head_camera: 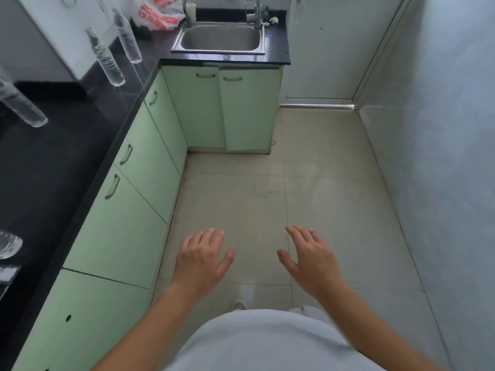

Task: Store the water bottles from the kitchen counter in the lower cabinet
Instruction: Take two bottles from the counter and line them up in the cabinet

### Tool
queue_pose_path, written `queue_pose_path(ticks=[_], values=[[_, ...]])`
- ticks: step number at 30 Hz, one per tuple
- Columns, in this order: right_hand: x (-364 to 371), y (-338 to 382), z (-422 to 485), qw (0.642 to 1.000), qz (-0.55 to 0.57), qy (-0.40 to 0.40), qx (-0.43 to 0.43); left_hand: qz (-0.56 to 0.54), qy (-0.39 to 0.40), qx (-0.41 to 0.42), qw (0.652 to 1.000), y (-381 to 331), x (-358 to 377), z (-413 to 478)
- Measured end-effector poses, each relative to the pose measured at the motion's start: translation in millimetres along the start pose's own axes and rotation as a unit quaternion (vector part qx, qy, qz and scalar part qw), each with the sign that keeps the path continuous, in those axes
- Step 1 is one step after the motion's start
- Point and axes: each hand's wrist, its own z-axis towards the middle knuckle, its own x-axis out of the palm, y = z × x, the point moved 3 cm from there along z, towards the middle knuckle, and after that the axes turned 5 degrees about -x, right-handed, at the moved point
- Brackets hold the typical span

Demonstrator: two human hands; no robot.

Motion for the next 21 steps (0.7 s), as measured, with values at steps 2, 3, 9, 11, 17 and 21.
queue_pose_path(ticks=[2, 3, 9, 11, 17, 21], values=[[-3.3, -13.3, 16.0, 1.0, 0.001, -0.005, 0.027, -0.002, -0.011, 0.035, 0.999, -7.0, -2.4, 38.6], [-4.4, -20.6, 23.3, 0.999, 0.0, -0.009, 0.038, -0.002, -0.016, 0.048, 0.999, -11.5, -3.2, 56.3], [11.8, -66.3, 89.7, 0.998, 0.001, -0.001, 0.065, 0.017, -0.012, 0.099, 0.995, -22.2, 18.7, 161.5], [22.2, -79.2, 123.2, 0.998, 0.008, 0.008, 0.063, 0.018, -0.004, 0.092, 0.996, -18.9, 25.1, 196.2], [42.2, -92.4, 253.2, 0.997, 0.065, 0.027, 0.01, -0.01, -0.004, 0.049, 0.999, 15.0, 18.6, 277.3], [44.9, -66.2, 357.7, 0.99, 0.072, 0.045, -0.115, -0.013, -0.004, -0.059, 0.998, 60.6, 1.1, 313.1]])
